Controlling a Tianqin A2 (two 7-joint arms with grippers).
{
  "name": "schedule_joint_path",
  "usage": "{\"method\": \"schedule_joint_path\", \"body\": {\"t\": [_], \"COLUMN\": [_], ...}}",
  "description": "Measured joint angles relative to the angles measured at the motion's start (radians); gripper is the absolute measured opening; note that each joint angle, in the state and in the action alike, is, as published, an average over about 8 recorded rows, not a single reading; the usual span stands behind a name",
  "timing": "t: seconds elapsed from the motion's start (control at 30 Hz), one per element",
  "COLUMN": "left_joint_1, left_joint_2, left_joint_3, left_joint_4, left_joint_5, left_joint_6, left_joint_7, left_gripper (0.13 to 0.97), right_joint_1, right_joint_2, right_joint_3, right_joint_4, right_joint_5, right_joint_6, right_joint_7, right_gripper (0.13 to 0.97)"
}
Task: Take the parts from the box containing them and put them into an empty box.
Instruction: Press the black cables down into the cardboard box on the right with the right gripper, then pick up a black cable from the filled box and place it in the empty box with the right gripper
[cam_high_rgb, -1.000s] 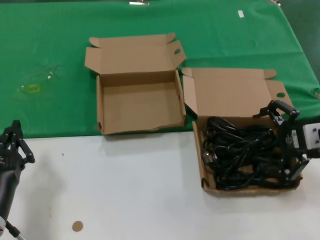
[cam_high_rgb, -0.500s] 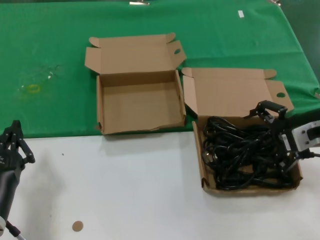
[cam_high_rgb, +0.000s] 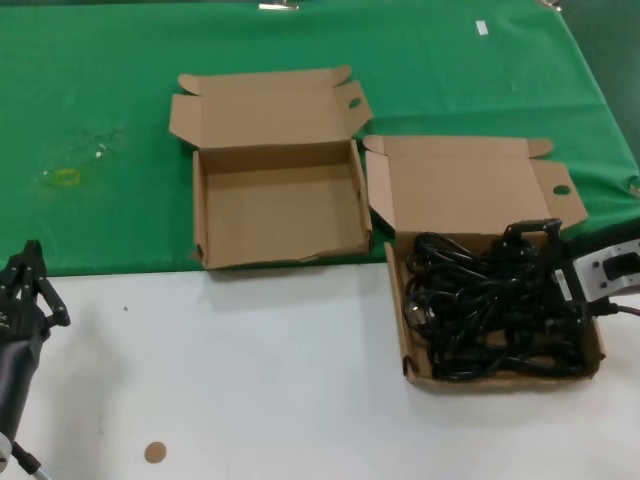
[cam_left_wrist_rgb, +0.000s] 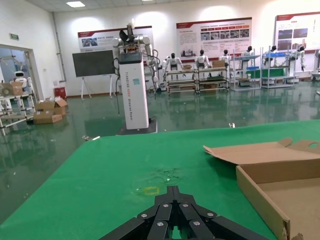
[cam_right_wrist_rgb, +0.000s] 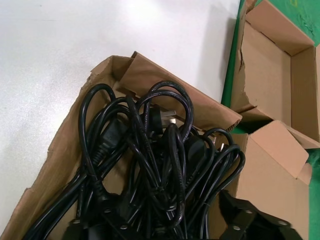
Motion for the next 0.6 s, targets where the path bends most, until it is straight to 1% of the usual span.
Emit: {"method": "schedule_joint_path", "body": {"t": [0.17, 0.2, 0.47, 0.6], "left_joint_1": [0.0, 0.0, 0.0, 0.0], "left_joint_2": [0.0, 0.0, 0.0, 0.0], "left_joint_3": [0.0, 0.0, 0.0, 0.0], "left_joint_4": [0.0, 0.0, 0.0, 0.0], "left_joint_5": [0.0, 0.0, 0.0, 0.0], "left_joint_6": [0.0, 0.0, 0.0, 0.0], "left_joint_7": [0.0, 0.0, 0.0, 0.0], "left_gripper": [0.144, 0.144, 0.144, 0.144], "right_joint_1": [0.006, 0.007, 0.012, 0.008], "right_joint_2": [-0.014, -0.016, -0.022, -0.02], "right_joint_3": [0.006, 0.007, 0.014, 0.017], "right_joint_4": [-0.013, -0.015, -0.017, -0.011], "right_joint_5": [-0.008, -0.01, -0.025, -0.032], "right_joint_6": [-0.009, -0.011, -0.023, -0.03], "right_joint_7": [-0.002, -0.001, 0.014, 0.028], "right_gripper": [0.622, 0.622, 0.405, 0.405]}}
